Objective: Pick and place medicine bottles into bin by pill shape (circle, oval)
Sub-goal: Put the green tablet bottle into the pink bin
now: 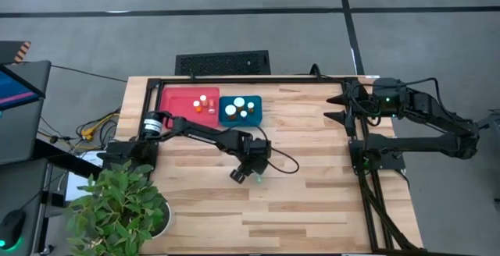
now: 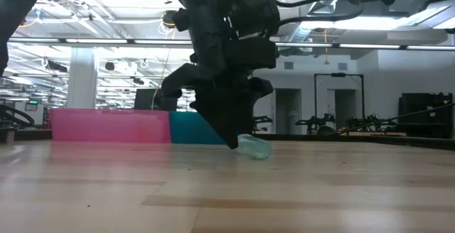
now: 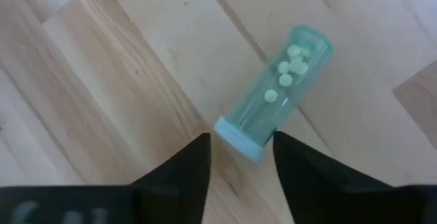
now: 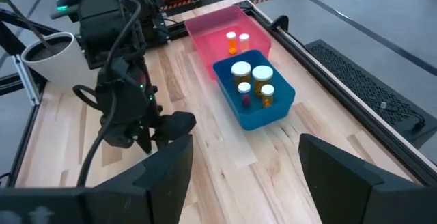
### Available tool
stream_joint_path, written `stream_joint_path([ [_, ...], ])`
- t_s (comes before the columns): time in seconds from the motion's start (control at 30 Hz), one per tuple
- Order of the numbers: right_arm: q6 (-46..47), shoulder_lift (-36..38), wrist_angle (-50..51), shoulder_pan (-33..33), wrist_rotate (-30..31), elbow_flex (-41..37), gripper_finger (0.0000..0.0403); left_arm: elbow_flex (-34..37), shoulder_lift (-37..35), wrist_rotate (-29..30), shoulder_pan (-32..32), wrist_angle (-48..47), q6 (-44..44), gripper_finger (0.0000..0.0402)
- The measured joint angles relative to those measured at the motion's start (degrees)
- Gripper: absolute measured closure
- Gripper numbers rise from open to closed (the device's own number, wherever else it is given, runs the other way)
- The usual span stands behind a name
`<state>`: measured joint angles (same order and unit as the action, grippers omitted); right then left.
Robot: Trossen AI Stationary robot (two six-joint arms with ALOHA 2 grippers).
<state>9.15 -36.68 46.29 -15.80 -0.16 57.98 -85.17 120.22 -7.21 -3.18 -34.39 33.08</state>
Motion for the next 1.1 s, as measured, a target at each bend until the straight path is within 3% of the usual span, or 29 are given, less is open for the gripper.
stream_joint_path([
  [0.33, 0.0, 0.0, 0.0, 0.0, 0.0, 0.0, 0.0127, 0.0, 0.0, -0.2, -0.2, 0.4, -0.5, 0.0333],
  [0.5, 0.0, 0.0, 0.0, 0.0, 0.0, 0.0, 0.0127, 0.0, -0.1, 2.1, 0.2, 0.9, -5.1, 0.034],
  [0.73, 0.0, 0.0, 0.0, 0.0, 0.0, 0.0, 0.0127, -0.6, -0.2, 2.2, 0.4, -1.8, -8.8, 0.0276],
  [0.93, 0.0, 0.0, 0.0, 0.0, 0.0, 0.0, 0.0127, -3.6, -0.3, -2.8, 2.7, -7.6, -25.6, 0.0195],
  [1.1, 0.0, 0.0, 0.0, 0.0, 0.0, 0.0, 0.0127, -5.7, -0.3, -6.4, 4.5, -11.5, -40.1, 0.0163],
])
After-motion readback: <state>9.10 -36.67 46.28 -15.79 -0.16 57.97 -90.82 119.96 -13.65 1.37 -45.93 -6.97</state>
